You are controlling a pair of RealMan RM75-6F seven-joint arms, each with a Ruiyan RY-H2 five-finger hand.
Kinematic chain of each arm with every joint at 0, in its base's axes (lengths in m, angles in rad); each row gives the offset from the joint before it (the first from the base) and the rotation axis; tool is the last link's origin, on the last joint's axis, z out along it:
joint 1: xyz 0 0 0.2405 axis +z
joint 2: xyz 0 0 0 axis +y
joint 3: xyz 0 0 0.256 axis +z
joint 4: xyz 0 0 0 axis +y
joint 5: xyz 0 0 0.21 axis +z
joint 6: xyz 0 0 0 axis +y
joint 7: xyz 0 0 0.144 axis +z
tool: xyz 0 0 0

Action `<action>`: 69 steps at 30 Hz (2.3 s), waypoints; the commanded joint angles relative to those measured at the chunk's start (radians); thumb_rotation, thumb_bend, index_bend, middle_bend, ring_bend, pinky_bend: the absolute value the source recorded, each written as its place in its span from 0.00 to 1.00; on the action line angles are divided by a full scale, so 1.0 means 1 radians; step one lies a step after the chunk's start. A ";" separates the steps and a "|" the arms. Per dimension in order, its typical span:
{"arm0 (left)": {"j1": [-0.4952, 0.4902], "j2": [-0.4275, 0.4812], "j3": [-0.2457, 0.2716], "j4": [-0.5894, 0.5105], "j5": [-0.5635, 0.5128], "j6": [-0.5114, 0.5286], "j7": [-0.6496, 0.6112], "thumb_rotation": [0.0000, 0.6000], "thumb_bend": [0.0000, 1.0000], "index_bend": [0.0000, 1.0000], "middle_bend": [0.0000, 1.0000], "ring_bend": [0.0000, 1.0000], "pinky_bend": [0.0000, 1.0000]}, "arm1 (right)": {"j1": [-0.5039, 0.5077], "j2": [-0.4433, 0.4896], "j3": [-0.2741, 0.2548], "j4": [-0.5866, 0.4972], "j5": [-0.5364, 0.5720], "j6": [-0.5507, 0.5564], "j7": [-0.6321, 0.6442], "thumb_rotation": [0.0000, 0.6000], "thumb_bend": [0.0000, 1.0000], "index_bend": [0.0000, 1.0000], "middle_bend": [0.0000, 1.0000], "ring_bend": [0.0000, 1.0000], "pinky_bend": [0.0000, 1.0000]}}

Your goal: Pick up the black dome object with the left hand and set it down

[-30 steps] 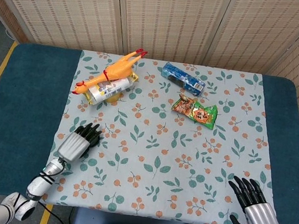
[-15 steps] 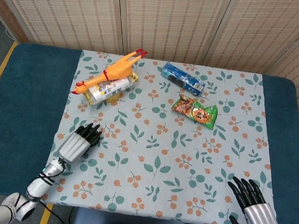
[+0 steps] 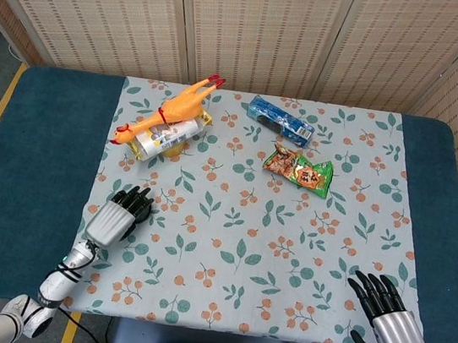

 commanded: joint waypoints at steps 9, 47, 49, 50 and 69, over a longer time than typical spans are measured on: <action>0.032 0.097 -0.151 -0.271 -0.061 0.246 -0.694 1.00 0.85 0.62 0.71 0.69 0.95 | 0.002 -0.002 -0.002 -0.002 0.002 -0.008 -0.005 1.00 0.16 0.00 0.00 0.00 0.00; 0.082 0.347 -0.272 -0.290 0.299 -0.074 -0.434 1.00 0.83 0.62 0.71 0.69 0.94 | 0.009 0.007 -0.023 -0.005 -0.026 -0.014 0.009 1.00 0.16 0.00 0.00 0.00 0.00; 0.049 0.338 -0.220 -0.192 0.379 -0.054 -0.276 1.00 0.83 0.62 0.71 0.69 0.94 | 0.008 0.006 -0.023 -0.005 -0.026 -0.014 0.006 1.00 0.16 0.00 0.00 0.00 0.00; 0.027 0.331 -0.191 -0.117 0.436 -0.035 -0.142 1.00 0.83 0.62 0.71 0.69 0.94 | 0.008 0.006 -0.023 -0.006 -0.025 -0.015 0.004 1.00 0.16 0.00 0.00 0.00 0.00; 0.067 0.301 -0.132 -0.354 0.267 0.221 -0.247 1.00 0.82 0.63 0.71 0.69 0.92 | 0.017 0.006 -0.023 -0.011 -0.010 -0.043 -0.005 1.00 0.16 0.00 0.00 0.00 0.00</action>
